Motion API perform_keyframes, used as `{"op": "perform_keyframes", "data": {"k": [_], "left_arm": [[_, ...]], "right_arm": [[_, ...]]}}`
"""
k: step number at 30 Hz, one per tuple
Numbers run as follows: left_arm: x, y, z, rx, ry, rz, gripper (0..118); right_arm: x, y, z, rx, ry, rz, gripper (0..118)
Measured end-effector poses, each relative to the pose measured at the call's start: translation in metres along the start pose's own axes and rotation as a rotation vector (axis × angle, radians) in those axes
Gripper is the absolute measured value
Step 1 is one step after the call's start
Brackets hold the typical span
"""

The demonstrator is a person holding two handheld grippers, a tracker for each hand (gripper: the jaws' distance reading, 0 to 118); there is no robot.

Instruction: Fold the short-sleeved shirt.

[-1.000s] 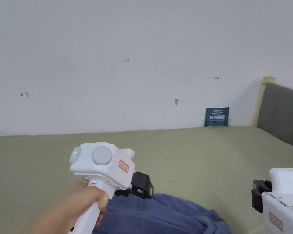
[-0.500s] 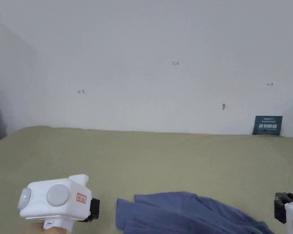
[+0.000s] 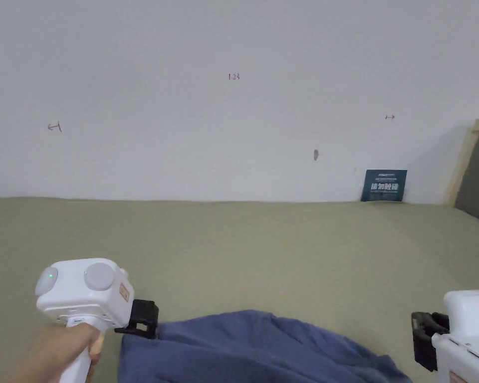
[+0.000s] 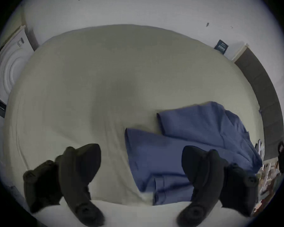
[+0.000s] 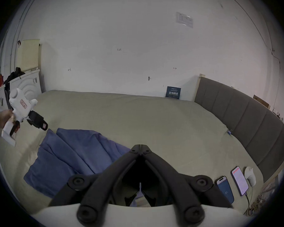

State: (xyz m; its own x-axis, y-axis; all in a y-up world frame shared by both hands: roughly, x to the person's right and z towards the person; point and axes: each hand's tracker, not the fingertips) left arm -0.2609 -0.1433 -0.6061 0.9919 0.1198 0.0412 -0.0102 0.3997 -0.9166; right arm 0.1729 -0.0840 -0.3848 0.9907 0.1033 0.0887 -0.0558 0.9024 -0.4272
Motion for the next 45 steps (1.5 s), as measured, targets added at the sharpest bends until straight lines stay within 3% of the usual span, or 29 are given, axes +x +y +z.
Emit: {"op": "perform_keyframes", "data": {"k": [8,10,11,12,13,14,16,19,21,22,24,25,27,30,31,32,33,34,38,43,45], "left_arm": [[0.013,-0.005,-0.05,-0.115,0.02,0.032,98],[0.012,0.001,-0.053,-0.101,0.021,0.034,91],[0.013,0.001,-0.051,-0.099,0.025,0.03,80],[0.013,0.0,-0.047,-0.091,0.032,0.019,59],[0.012,-0.001,-0.04,-0.073,0.044,-0.007,59],[0.011,-0.002,-0.035,-0.051,0.036,-0.033,50],[0.007,-0.005,-0.026,-0.021,-0.147,-0.001,2],[0.007,0.0,-0.026,0.019,-0.078,-0.053,2],[0.011,-0.006,-0.013,0.028,-0.079,-0.077,2],[0.012,-0.008,-0.009,0.027,-0.081,-0.071,2],[0.01,-0.008,-0.008,0.021,-0.094,-0.053,2],[0.009,-0.006,-0.01,0.02,-0.095,-0.048,2],[0.008,-0.006,-0.012,0.022,-0.094,-0.047,2],[0.007,-0.007,-0.012,0.021,-0.095,-0.044,2],[0.007,-0.008,-0.012,0.022,-0.094,-0.044,2],[0.007,-0.008,-0.012,0.026,-0.094,-0.043,2],[0.007,-0.009,-0.011,0.027,-0.096,-0.041,2],[0.007,-0.009,-0.011,0.028,-0.1,-0.039,2],[0.006,-0.015,-0.004,0.045,-0.105,-0.045,2],[0.0,-0.016,0.016,0.126,-0.135,-0.038,2],[-0.002,-0.015,0.03,0.183,-0.159,-0.03,2]], "right_arm": [[0.017,-0.008,-0.014,-0.02,-0.026,-0.006,0],[0.02,-0.01,-0.015,-0.027,-0.033,-0.007,0],[0.022,-0.012,-0.017,-0.031,-0.035,-0.007,0],[0.023,-0.013,-0.018,-0.037,-0.041,-0.006,0],[0.024,-0.014,-0.021,-0.046,-0.052,-0.002,0],[0.025,-0.016,-0.023,-0.057,-0.056,-0.002,0],[0.028,-0.021,-0.026,-0.081,-0.043,-0.021,0],[0.031,-0.027,-0.033,-0.115,-0.018,-0.039,3],[0.031,-0.03,-0.04,-0.165,0.005,-0.027,16],[0.032,-0.032,-0.043,-0.192,0.028,-0.029,31],[0.036,-0.035,-0.047,-0.277,0.107,-0.067,82],[0.037,-0.037,-0.049,-0.325,0.16,-0.09,90],[0.035,-0.043,-0.048,-0.35,0.223,-0.106,88],[0.029,-0.05,-0.054,-0.374,0.215,-0.116,86],[0.028,-0.051,-0.056,-0.404,0.222,-0.13,76],[0.028,-0.052,-0.059,-0.445,0.244,-0.151,56],[0.028,-0.052,-0.062,-0.477,0.277,-0.163,14],[0.028,-0.053,-0.064,-0.509,0.304,-0.169,5],[0.025,-0.055,-0.061,-0.477,0.266,-0.104,5],[0.031,-0.042,-0.05,-0.404,0.269,-0.188,4],[0.032,-0.035,-0.048,-0.381,0.267,-0.187,4]]}}
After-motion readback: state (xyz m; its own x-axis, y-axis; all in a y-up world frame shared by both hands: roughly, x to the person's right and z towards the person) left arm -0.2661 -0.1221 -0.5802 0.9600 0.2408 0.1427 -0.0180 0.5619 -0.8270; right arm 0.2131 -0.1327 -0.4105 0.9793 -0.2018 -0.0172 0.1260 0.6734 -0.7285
